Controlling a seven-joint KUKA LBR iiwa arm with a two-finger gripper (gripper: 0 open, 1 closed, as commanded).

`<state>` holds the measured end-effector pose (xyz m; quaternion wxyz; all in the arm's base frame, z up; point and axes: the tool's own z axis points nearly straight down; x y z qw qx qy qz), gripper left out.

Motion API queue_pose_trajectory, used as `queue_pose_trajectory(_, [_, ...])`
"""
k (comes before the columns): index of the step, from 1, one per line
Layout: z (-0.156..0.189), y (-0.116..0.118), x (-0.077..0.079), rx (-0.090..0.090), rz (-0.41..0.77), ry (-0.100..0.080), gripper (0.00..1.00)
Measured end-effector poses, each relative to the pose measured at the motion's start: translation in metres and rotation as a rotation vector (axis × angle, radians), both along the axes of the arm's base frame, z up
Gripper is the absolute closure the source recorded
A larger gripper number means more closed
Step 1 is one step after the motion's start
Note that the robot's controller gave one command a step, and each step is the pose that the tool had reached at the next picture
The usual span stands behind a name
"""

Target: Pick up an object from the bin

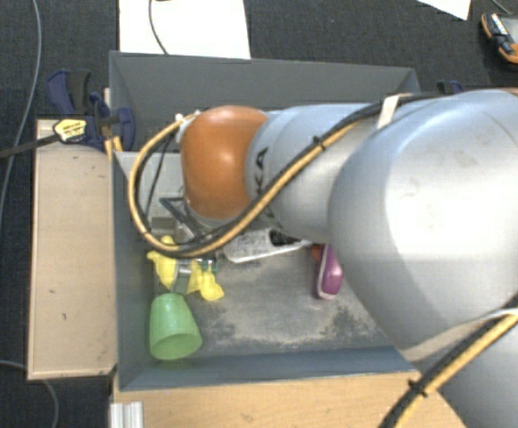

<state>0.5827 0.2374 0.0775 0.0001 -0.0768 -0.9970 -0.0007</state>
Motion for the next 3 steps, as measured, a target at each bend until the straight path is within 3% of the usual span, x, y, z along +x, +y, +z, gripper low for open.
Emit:
queue_pose_trajectory(1, [-0.005,0.016,-0.026,0.01,-0.342,-0.02,0.0])
queue_pose_trajectory(2, [-0.006,-0.006,-0.017,0.002,-0.227,-0.005,1.0])
queue_pose_trajectory(3, [-0.006,-0.006,-0.017,0.002,-0.227,-0.005,1.0])
